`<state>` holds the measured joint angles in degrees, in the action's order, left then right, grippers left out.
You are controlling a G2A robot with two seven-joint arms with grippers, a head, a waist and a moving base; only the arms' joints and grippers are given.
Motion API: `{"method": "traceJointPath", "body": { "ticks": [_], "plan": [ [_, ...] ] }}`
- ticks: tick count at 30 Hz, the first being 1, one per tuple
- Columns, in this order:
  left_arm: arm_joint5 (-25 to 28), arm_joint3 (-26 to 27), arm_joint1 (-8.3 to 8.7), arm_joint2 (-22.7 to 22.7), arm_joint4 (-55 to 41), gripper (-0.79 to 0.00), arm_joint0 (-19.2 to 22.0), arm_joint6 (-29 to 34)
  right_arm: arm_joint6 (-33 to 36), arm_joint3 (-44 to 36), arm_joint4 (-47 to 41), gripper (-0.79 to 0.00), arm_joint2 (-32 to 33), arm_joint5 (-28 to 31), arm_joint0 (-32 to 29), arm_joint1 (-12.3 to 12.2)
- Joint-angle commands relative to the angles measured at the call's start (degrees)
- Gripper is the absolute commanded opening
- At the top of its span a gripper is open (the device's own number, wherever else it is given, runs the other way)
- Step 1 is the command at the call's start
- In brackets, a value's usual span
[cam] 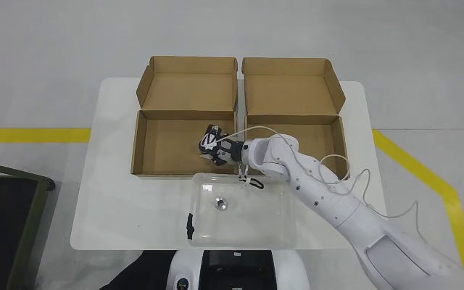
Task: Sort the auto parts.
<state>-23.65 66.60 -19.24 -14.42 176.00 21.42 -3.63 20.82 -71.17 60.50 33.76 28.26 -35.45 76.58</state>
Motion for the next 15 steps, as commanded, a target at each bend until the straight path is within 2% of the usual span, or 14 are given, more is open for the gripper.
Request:
{"method": "traceJointPath", "body": {
  "ticks": [1, 4, 7, 9, 13, 15],
  "plan": [
    [0.00, 0.00, 0.00, 0.00, 0.00, 0.000, 0.00, 0.00, 0.21, 0.45, 0.10, -0.785, 0.07, 0.24, 0.04, 0.16],
    [0.00, 0.00, 0.00, 0.00, 0.00, 0.000, 0.00, 0.00, 0.55, 1.03, 0.16, -0.745, 0.24, 0.65, 0.00, 0.42],
    [0.00, 0.00, 0.00, 0.00, 0.00, 0.000, 0.00, 0.00, 1.15, 1.56, 0.23, -0.606, 0.40, 1.06, -0.12, 0.64],
    [0.00, 0.00, 0.00, 0.00, 0.00, 0.000, 0.00, 0.00, 1.54, 1.99, 0.22, -0.551, 0.53, 1.39, -0.19, 0.77],
    [0.00, 0.00, 0.00, 0.00, 0.00, 0.000, 0.00, 0.00, 2.12, 2.55, 0.29, -0.511, 0.84, 1.94, -0.30, 1.02],
    [0.00, 0.00, 0.00, 0.00, 0.00, 0.000, 0.00, 0.00, 2.39, 2.56, 0.42, -0.453, 1.02, 2.21, -0.37, 1.11]
  ]
}}
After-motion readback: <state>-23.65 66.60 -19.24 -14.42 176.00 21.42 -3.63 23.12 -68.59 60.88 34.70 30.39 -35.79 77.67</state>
